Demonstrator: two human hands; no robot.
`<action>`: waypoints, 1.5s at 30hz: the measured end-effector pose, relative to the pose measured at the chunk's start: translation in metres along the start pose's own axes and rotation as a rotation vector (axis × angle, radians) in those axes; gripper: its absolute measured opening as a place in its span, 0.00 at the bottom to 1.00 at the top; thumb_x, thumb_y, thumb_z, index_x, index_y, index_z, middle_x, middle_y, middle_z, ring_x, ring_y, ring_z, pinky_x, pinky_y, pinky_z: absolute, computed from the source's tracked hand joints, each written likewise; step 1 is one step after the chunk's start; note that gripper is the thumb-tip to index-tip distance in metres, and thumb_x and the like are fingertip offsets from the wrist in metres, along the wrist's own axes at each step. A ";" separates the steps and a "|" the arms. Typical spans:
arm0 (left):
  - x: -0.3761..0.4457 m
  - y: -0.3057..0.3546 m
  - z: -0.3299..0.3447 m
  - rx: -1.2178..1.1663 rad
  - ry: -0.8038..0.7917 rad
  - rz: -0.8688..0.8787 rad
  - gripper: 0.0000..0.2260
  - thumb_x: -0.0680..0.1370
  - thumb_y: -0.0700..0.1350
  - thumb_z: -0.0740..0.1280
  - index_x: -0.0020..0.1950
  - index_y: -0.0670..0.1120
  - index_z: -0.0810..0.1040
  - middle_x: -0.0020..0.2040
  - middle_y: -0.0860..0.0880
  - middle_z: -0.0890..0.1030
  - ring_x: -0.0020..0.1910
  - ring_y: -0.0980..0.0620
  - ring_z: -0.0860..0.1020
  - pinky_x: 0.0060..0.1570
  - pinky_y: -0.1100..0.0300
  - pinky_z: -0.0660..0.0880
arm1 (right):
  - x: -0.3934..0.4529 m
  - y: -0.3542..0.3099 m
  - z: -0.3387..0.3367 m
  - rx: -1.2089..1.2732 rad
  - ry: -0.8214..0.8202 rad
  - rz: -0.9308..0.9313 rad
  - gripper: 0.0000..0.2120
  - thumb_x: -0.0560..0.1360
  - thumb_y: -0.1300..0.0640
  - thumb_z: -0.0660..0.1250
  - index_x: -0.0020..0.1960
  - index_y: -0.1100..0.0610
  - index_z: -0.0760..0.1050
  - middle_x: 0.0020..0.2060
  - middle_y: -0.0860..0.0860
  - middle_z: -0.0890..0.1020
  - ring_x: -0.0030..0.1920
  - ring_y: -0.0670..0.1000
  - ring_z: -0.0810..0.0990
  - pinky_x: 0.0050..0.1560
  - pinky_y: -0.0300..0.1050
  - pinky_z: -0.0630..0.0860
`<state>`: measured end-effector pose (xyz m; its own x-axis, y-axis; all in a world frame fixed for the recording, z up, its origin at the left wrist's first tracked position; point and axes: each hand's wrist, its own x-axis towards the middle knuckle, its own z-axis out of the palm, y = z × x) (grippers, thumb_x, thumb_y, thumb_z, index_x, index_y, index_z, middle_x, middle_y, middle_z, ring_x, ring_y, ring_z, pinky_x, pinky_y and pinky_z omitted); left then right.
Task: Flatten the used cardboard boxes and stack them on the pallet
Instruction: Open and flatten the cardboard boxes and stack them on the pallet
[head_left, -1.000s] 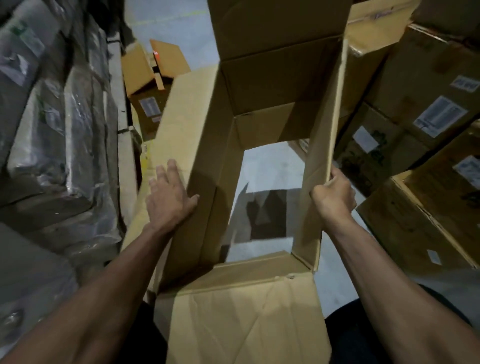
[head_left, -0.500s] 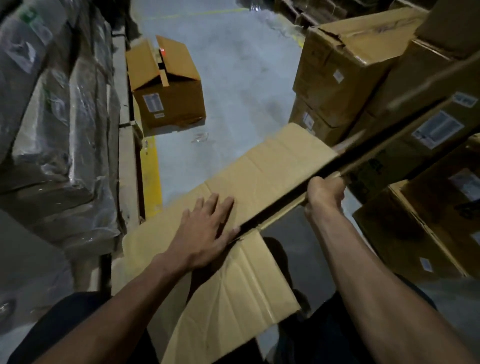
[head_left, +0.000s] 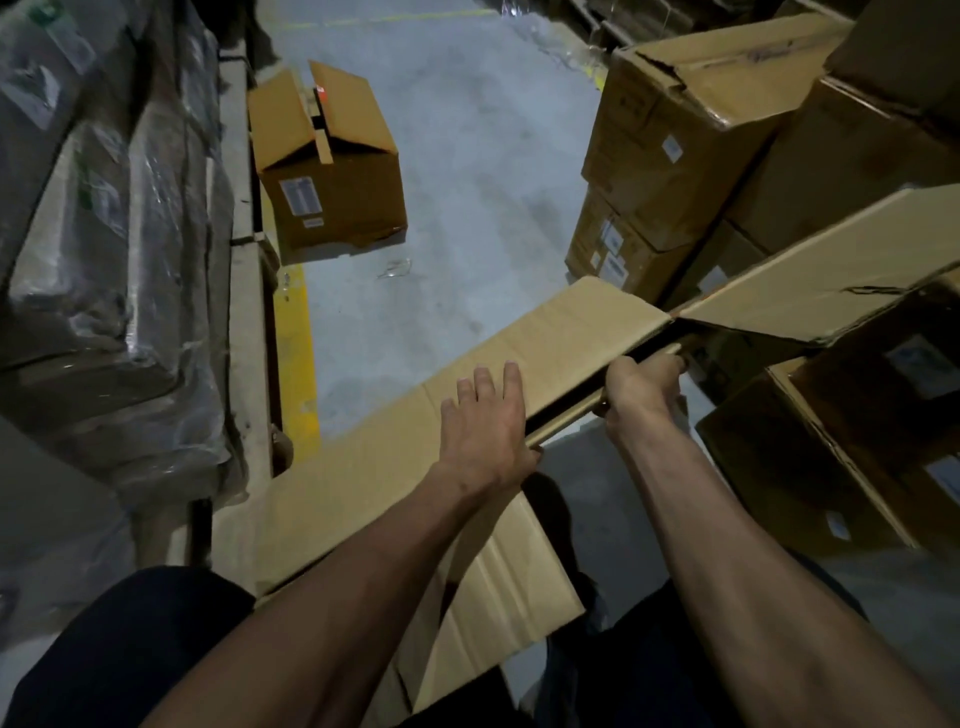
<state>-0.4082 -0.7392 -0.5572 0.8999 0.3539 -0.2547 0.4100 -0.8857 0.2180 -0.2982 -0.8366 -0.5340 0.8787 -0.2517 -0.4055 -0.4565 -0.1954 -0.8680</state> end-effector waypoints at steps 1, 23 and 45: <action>0.001 0.001 -0.003 0.000 0.008 0.015 0.42 0.74 0.57 0.71 0.78 0.44 0.52 0.72 0.37 0.66 0.68 0.36 0.69 0.60 0.45 0.71 | 0.000 -0.001 0.001 -0.020 -0.005 -0.014 0.21 0.77 0.66 0.62 0.68 0.58 0.65 0.61 0.59 0.78 0.63 0.63 0.77 0.62 0.62 0.78; -0.022 -0.004 -0.018 -0.126 0.271 0.008 0.13 0.76 0.44 0.65 0.58 0.44 0.68 0.50 0.46 0.76 0.47 0.40 0.79 0.39 0.55 0.66 | -0.005 -0.022 0.022 -0.293 -0.276 -0.283 0.15 0.69 0.49 0.57 0.51 0.54 0.71 0.46 0.54 0.81 0.49 0.59 0.81 0.52 0.64 0.80; -0.006 -0.030 0.016 -0.424 0.318 -0.029 0.10 0.73 0.49 0.71 0.54 0.51 0.80 0.44 0.48 0.84 0.47 0.42 0.81 0.43 0.53 0.74 | -0.018 0.018 0.034 -0.170 -0.214 -0.310 0.30 0.83 0.47 0.58 0.81 0.55 0.54 0.78 0.54 0.61 0.77 0.56 0.60 0.76 0.53 0.59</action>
<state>-0.4276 -0.7196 -0.5769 0.8610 0.5083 0.0173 0.4002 -0.6982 0.5936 -0.3171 -0.8031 -0.5522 0.9793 0.0431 -0.1979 -0.1660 -0.3893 -0.9060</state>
